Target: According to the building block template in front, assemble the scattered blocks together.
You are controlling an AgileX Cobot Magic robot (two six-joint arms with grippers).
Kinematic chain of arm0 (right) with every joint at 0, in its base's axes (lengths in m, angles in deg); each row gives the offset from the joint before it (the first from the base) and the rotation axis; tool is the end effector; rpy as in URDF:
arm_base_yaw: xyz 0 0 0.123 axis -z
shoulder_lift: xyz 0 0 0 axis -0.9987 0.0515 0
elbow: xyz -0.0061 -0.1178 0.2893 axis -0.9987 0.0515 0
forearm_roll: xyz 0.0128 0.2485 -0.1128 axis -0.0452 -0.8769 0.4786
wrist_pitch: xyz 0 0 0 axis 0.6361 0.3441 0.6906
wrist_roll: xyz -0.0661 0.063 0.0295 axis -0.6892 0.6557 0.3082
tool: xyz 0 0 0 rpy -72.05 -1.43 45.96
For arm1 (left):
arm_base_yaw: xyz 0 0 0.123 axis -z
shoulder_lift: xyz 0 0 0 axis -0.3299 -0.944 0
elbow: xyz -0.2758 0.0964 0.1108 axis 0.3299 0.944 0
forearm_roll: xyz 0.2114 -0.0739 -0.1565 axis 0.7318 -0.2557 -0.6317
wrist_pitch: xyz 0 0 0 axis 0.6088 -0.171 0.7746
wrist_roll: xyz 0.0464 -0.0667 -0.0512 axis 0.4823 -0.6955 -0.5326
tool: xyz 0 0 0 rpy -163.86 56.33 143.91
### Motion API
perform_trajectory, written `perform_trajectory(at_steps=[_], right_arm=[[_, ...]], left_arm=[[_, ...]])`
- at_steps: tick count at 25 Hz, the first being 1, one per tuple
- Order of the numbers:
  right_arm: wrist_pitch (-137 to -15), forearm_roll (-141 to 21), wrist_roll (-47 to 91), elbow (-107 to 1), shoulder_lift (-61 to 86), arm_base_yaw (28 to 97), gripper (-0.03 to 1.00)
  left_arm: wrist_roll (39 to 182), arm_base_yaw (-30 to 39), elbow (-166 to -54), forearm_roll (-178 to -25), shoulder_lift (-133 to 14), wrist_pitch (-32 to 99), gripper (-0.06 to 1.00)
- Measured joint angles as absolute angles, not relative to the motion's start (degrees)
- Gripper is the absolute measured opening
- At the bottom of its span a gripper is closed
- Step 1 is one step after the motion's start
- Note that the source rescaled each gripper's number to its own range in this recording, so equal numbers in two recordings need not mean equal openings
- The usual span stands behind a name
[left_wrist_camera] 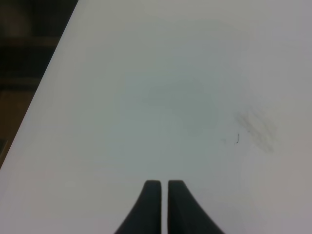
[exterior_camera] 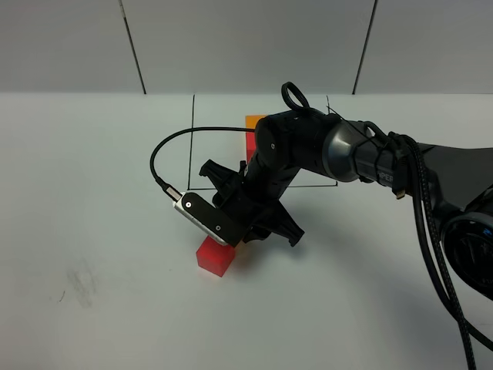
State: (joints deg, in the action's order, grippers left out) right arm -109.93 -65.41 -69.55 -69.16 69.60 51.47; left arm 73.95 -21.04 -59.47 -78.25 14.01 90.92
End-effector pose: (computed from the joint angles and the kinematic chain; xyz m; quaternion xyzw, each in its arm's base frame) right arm 0.4041 0.3081 0.1298 -0.9293 0.3232 -0.0252 0.1769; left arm -0.0120 0.0135 0.2876 -0.0377 0.8478 0.0780 0.5232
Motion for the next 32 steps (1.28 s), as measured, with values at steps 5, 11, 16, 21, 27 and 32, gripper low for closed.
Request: perform_trajectory(at_steps=[5, 11, 16, 21, 27, 32], right_arm=[[-108.3, -64.6, -66.8, -68.9, 70.5, 51.5, 0.65], [-107.8, -64.6, -65.8, -68.9, 70.5, 51.5, 0.70], [-107.6, -62.8, -62.7, -68.9, 70.5, 51.5, 0.71], [-107.9, -59.5, -59.1, -68.9, 70.4, 51.5, 0.71], [-108.2, -57.4, -56.8, -68.9, 70.2, 51.5, 0.74], [-108.4, -55.8, -55.0, -68.8, 69.7, 51.5, 0.74]], left_arm=[[74.0, -21.0, -59.5, -78.3, 14.0, 90.9, 0.00], [74.0, -21.0, -59.5, -78.3, 14.0, 90.9, 0.00], [74.0, -21.0, -59.5, -78.3, 14.0, 90.9, 0.00], [74.0, -21.0, -59.5, -78.3, 14.0, 90.9, 0.00], [74.0, -21.0, -59.5, -78.3, 14.0, 90.9, 0.00], [74.0, -21.0, -59.5, -78.3, 14.0, 90.9, 0.00]])
